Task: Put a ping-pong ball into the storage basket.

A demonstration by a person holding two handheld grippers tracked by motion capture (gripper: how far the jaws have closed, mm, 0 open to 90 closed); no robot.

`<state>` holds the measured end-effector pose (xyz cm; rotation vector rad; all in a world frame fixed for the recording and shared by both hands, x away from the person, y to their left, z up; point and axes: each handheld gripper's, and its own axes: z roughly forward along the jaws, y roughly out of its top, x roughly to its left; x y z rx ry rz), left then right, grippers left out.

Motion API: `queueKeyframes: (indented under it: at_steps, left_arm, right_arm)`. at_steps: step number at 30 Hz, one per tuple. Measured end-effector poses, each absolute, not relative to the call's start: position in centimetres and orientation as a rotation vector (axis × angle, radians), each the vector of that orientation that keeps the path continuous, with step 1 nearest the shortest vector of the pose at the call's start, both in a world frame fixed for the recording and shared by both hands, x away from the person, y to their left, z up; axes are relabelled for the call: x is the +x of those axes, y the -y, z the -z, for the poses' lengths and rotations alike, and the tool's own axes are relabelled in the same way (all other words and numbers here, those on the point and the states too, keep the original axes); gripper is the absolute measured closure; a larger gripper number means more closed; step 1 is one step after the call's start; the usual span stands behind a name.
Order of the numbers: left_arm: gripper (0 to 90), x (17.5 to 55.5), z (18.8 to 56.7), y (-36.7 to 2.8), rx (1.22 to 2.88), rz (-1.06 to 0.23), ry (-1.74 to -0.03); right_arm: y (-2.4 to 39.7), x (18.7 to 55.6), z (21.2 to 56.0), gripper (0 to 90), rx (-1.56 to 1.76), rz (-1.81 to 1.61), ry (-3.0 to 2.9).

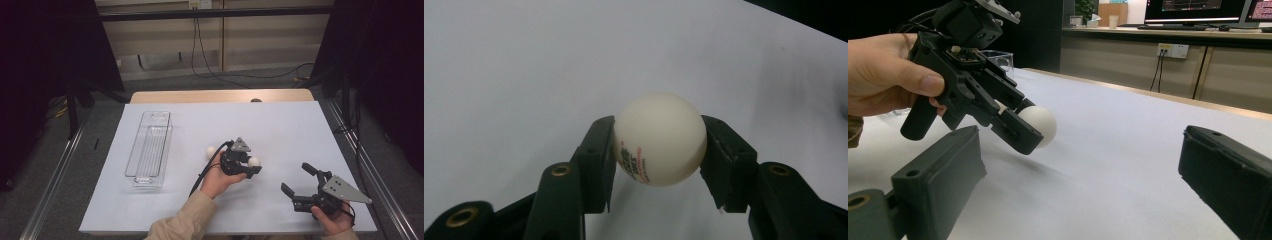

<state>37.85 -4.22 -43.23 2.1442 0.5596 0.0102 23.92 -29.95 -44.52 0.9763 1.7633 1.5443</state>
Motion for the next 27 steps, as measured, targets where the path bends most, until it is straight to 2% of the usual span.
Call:
queueKeyframes:
  at_steps: [27]
  left_arm:
    - [51.0,38.7,42.2,1.6,2.101,-0.01,-0.626]
  right_arm:
    - [29.9,23.9,44.5,3.2,0.978,-1.542,-1.764]
